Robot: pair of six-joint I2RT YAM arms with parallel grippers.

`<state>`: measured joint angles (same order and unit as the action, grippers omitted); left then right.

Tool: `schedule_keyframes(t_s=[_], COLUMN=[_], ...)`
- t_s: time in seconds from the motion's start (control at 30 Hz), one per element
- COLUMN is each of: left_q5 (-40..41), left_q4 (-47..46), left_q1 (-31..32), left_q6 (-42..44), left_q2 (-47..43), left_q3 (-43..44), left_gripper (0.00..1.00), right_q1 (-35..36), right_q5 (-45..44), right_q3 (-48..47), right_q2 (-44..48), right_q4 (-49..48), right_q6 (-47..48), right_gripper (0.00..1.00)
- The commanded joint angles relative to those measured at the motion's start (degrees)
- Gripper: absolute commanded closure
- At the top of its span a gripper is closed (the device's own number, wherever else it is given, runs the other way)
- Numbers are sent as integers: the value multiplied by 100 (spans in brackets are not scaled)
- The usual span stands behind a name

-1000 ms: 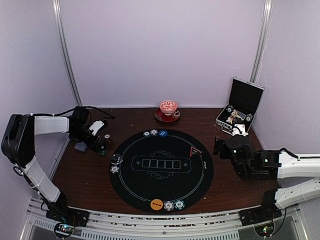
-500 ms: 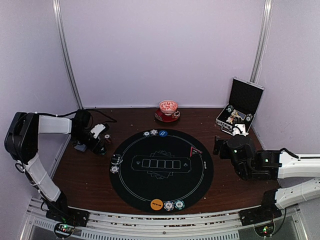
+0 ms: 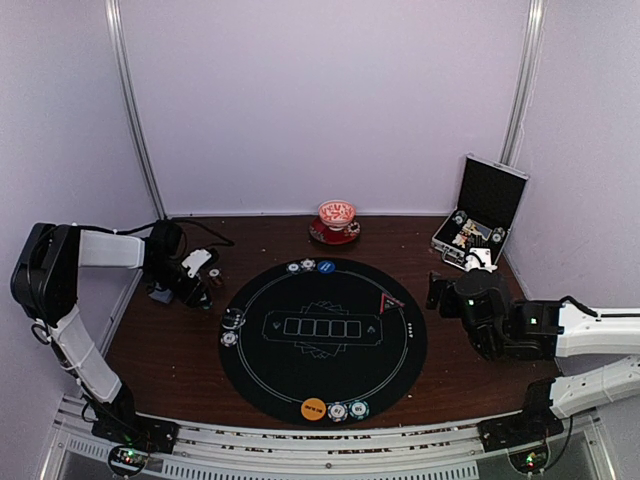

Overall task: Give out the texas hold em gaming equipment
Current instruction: Pick up the poker chip from the pile of poker chips.

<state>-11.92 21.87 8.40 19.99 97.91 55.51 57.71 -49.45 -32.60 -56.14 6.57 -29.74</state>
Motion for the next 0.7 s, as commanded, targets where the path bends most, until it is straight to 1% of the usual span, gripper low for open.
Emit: schedule_keyframes(t_s=[0.0, 0.27, 0.47, 0.53, 0.67], left_q5=[-137, -152, -169, -170, -179], left_q4=[-209, -184, -182, -175, -173], left_q1=[-37, -39, -34, -38, -39], left_q6=[27, 31, 48, 49, 49], left_q2=[-13, -8, 67, 87, 99], left_q3=[-69, -75, -66, -53, -57], left_gripper=[44, 48, 48, 51, 54], right_q1=[-38, -36, -35, -40, -40], right_q5=[-3, -1, -1, -1, 4], right_q3=[-41, -38, -36, -44, -40], right_q2=[80, 75, 70, 71, 56], right_q4=[-33, -38, -39, -41, -50], right_q6=[68, 73, 72, 73, 73], right_gripper=[0, 0, 0, 0, 0])
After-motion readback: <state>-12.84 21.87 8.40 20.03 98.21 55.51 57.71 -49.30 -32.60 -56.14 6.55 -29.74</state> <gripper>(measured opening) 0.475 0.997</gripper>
